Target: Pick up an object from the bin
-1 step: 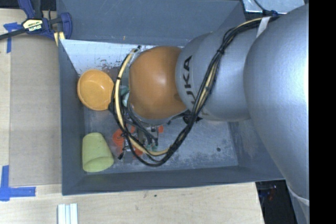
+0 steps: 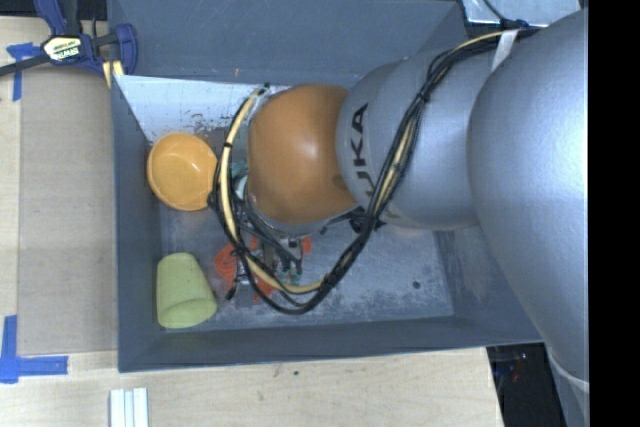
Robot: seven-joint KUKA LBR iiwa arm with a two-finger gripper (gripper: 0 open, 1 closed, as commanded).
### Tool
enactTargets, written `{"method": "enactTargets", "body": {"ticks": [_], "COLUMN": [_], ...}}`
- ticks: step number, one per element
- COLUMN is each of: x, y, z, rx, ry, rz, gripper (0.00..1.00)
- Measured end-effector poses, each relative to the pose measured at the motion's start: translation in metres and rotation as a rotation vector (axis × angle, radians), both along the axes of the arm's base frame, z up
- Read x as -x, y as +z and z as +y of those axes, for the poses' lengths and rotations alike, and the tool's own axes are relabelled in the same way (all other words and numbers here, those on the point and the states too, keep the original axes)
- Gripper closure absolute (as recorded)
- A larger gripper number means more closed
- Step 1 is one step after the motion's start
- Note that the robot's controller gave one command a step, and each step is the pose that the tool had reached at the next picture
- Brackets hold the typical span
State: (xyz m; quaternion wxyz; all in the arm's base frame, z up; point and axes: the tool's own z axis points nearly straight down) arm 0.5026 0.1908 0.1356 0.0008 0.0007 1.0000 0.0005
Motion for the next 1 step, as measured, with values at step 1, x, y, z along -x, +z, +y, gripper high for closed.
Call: {"method": "enactTargets", "body": {"ticks": [1], "x": [-0.0266], "y": [-0.0649], "z": [-0.0773], "rx": [0.001], "ry": [0.124], "rz": [0.001], "gripper": [0.00]}}
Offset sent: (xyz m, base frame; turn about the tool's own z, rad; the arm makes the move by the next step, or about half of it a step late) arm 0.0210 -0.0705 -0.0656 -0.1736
